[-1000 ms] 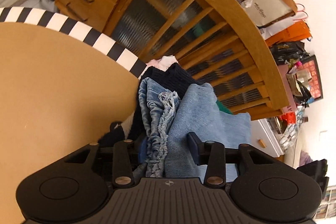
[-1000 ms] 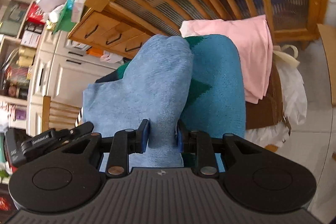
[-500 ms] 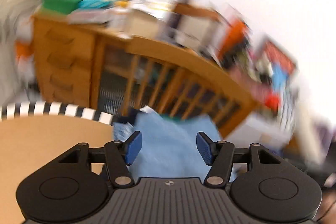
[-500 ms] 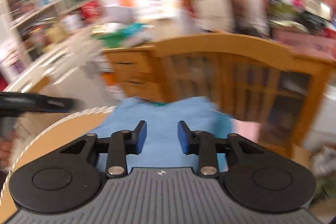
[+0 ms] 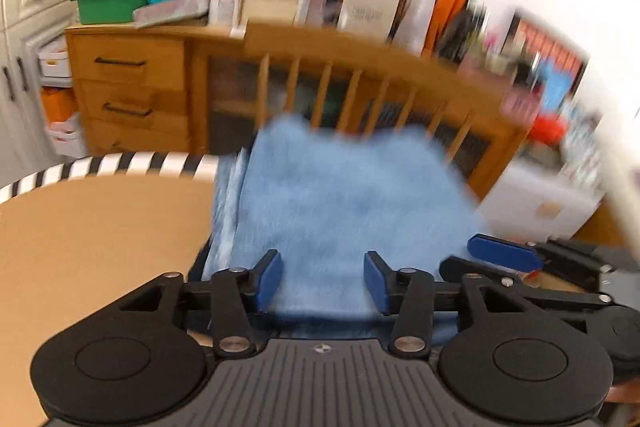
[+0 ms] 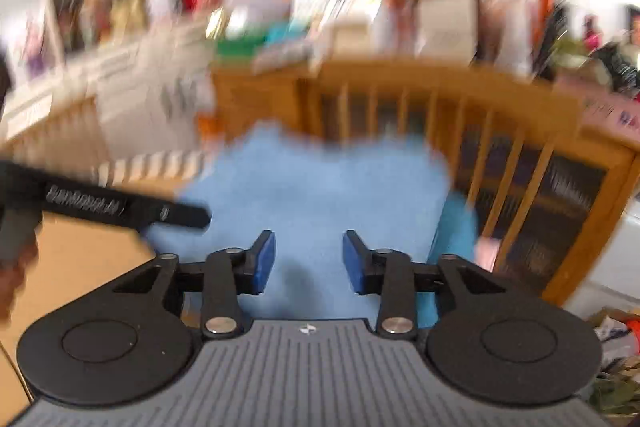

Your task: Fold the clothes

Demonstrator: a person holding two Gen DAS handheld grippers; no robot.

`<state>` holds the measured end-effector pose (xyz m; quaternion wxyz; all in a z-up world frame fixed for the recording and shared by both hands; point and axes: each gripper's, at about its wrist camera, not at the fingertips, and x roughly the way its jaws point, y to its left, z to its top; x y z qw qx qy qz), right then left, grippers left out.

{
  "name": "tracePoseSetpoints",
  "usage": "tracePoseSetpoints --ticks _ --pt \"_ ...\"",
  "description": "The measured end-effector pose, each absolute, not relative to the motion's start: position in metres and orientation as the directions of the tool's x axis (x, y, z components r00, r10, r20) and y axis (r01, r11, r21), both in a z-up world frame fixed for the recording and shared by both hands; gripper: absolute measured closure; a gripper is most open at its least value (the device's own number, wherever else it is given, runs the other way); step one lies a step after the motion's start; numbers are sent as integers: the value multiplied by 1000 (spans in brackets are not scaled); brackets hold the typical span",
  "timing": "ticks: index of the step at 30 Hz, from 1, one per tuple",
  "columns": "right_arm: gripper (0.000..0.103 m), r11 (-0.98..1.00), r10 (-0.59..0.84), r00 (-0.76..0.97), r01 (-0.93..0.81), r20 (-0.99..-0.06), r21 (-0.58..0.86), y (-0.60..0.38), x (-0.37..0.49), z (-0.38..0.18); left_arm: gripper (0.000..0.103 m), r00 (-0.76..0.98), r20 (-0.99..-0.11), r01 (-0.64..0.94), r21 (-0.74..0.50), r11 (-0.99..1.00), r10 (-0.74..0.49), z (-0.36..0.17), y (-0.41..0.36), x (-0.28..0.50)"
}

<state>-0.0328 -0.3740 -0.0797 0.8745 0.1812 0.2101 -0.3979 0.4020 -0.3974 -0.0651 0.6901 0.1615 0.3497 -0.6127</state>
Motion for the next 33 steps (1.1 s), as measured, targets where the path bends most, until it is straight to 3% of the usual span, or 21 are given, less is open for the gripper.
tracePoseSetpoints --ticks 1,2,6,12,17,20,26,28,33 --pt "45 605 -652 586 784 -481 136 -381 -30 -74 39 -4 -674 955 -222 198 -739 -60 -403 405" --pt "45 594 -671 571 796 -473 119 -393 -24 -71 38 -12 -666 950 -239 199 -745 -55 -408 409" --pt "62 537 -638 498 834 -587 123 -442 -3 -93 42 7 -734 943 -221 248 -679 -73 -455 418" --pt "63 548 -605 468 832 -644 90 -446 6 -125 40 76 -774 972 -82 218 -629 -101 -470 414" --pt "61 521 -602 478 842 -639 138 -441 3 -116 40 93 -764 977 -53 205 -639 -94 -465 409" --pt "61 533 -613 511 830 -603 162 -419 -10 -97 27 93 -767 983 -33 183 -635 -82 -447 399" --pt "38 522 -654 542 828 -527 205 -338 -49 -58 0 61 -753 987 -55 154 -656 -59 -385 372" --pt "24 508 -666 529 838 -526 199 -310 -57 -51 0 34 -758 983 -94 161 -652 -56 -363 366" --pt "11 489 -656 507 850 -559 196 -249 -68 -45 0 -44 -773 969 -187 162 -632 -54 -318 359"
